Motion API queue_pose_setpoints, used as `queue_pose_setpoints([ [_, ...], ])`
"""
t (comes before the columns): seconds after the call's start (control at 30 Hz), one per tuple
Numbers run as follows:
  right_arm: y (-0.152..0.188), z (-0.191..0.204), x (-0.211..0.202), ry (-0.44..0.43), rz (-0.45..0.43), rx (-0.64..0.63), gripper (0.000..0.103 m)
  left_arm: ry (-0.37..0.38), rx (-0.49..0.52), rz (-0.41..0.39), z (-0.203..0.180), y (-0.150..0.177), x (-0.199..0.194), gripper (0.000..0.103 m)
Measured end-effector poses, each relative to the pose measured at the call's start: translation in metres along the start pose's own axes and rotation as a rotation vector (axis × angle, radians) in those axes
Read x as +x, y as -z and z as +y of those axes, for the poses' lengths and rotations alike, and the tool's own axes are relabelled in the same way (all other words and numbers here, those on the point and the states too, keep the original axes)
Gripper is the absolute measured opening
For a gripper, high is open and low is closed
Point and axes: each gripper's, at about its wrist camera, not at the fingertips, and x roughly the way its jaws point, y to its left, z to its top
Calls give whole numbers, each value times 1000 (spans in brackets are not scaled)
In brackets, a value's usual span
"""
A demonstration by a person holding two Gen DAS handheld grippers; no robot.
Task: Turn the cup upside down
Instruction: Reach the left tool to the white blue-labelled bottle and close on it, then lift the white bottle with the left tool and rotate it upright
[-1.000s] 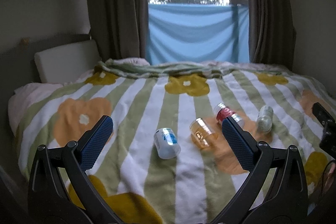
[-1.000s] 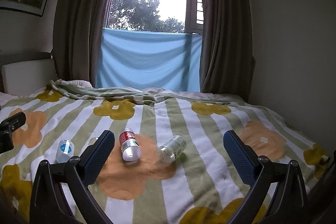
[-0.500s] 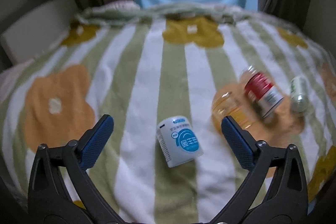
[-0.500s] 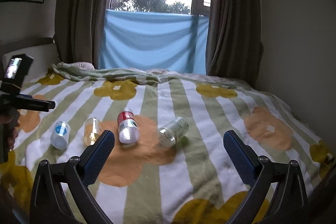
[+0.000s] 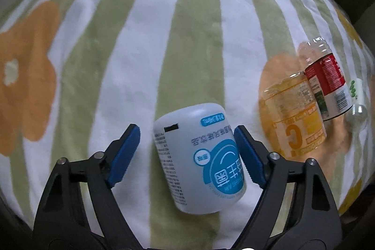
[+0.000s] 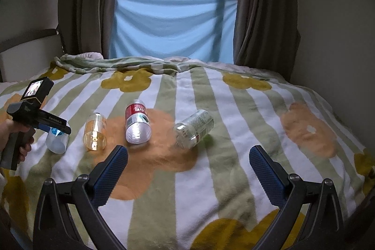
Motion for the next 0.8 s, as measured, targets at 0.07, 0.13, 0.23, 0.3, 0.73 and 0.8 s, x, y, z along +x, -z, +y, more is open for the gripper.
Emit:
queue_pose_setpoints([
  [0.07,1,1,3,-6,7,-5,103,34,-7,18,-2,-2,4,67],
  [0.13,1,3,6,-12,12,-11,103,31,-3,24,-4,-4,6,67],
  [0.23,0,6,7,-18,12,-17,103,25,10,16,-7,-6,4,66],
  [0.3,0,7,6,-21,10,-20,103,35,8,9,-7,-5,-2,66],
  [0.73,-6,-1,-14,-37,-26,21,103,194,247,-70,-88,43,-93,65],
  [0.8,-5,-5,-18,-32,-27,28,103,221,303,-52,-116,51,-93,65],
])
